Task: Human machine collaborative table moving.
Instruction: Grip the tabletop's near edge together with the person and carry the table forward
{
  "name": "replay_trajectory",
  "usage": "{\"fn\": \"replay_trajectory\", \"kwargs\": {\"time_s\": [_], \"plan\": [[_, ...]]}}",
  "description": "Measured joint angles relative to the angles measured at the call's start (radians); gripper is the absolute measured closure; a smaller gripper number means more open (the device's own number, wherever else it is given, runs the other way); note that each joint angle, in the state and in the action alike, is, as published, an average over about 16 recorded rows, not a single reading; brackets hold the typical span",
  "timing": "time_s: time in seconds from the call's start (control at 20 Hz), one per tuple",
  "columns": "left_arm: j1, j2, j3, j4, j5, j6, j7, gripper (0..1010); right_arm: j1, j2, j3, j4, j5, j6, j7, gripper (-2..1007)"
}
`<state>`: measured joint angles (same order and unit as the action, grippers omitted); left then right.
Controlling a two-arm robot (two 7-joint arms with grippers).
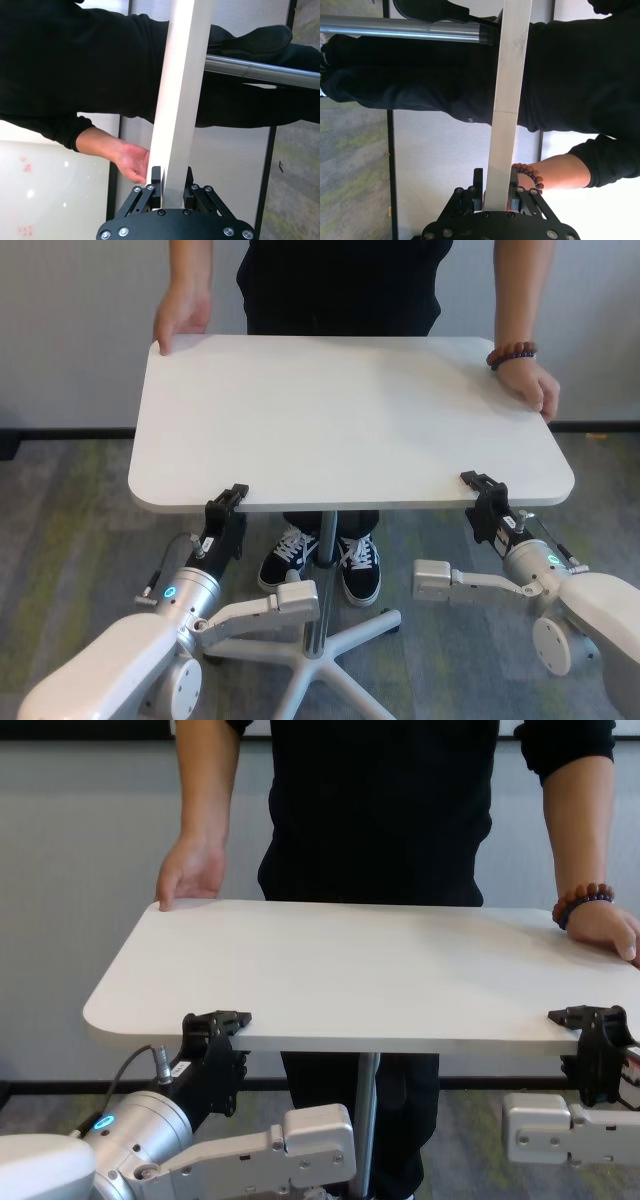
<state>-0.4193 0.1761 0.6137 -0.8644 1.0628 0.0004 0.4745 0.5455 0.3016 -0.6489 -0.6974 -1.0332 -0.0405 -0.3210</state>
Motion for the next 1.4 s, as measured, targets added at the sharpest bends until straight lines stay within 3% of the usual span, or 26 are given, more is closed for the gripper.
{"fn": "replay_trajectory", "kwargs": {"time_s": [0.45,1.4], "plan": [[0.001,0.001,-0.001,-0.004,0.000,0.000,0.000,758,0.006,-0.008,-0.007,0.034,0.011,-0.015,-0.019,743],[0.002,0.002,-0.003,-0.008,0.000,0.000,0.000,758,0.002,-0.006,-0.005,0.029,0.009,-0.012,-0.013,743]]}}
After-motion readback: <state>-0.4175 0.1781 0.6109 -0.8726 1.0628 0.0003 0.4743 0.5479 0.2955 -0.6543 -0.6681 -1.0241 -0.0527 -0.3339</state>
